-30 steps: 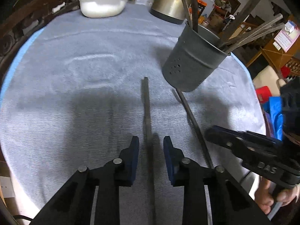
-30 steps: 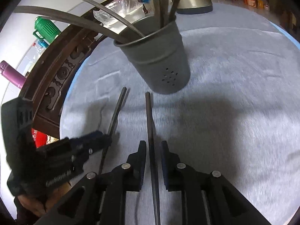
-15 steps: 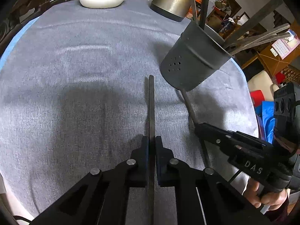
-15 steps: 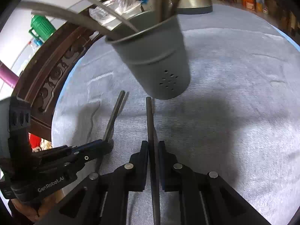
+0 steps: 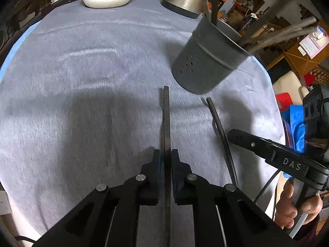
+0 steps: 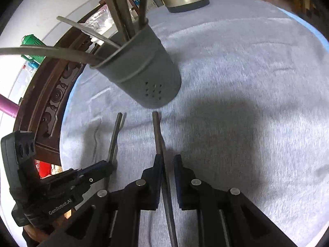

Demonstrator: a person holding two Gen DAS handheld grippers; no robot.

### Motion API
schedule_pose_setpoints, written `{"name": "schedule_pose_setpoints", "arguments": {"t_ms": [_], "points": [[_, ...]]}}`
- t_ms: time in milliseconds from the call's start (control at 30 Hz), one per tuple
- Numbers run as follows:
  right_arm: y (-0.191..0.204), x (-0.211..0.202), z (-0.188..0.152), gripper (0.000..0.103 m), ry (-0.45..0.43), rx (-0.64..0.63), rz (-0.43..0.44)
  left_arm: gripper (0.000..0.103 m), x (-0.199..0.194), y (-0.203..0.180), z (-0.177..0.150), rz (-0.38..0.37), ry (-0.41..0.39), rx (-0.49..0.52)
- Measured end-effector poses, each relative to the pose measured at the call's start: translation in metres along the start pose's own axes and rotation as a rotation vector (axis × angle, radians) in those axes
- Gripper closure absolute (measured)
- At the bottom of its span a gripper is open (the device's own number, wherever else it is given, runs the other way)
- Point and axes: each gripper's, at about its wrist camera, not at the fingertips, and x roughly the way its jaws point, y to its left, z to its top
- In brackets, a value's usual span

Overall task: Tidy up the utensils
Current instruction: 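Lift both held chopsticks toward the holder cup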

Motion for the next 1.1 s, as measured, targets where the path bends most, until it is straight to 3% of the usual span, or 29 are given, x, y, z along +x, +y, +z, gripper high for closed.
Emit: {"name": "schedule_pose_setpoints", "arguments": {"t_ms": [100,133,200,233,333,500,567,600,633,1000,1100], "points": [[0.004,0.005,0.008,0.082,0.004,-0.008,-0.01,0.094,0.003,0.002,0.009,0.0,0.007,-0.011],[0.006,0.007,0.009,0.076,0.005,-0.011,-0.016,0.093,0.003,0.003,0.012,0.0,0.007,-0.015],[0.009,0.008,0.011,0.066,0.001,-0.022,-0.016,0.083,0.003,0.002,0.017,0.002,0.003,-0.02],[0.011,0.009,0.012,0.065,-0.006,-0.029,-0.016,0.074,0.001,0.002,0.02,0.004,-0.008,-0.02],[0.018,0.012,0.014,0.065,-0.031,-0.059,-0.033,0.073,0.0,0.0,0.023,0.006,-0.011,-0.014],[0.032,0.024,0.018,0.069,-0.035,-0.116,-0.087,0.078,0.006,-0.001,0.024,-0.001,-0.017,0.0],[0.037,0.026,0.018,0.085,-0.038,-0.148,-0.12,0.096,0.008,0.002,0.023,-0.003,-0.018,0.001],[0.038,0.027,0.018,0.087,-0.034,-0.151,-0.113,0.097,0.009,0.002,0.022,-0.01,-0.016,0.0],[0.038,0.03,0.017,0.095,-0.021,-0.15,-0.106,0.096,0.008,0.003,0.022,-0.01,-0.023,0.003],[0.017,0.026,0.012,0.095,0.053,-0.05,-0.074,0.097,-0.006,0.012,0.007,-0.017,0.031,0.005],[0.017,0.025,0.017,0.094,0.078,-0.019,-0.077,0.096,-0.008,0.01,0.009,0.013,0.038,0.019]]}}
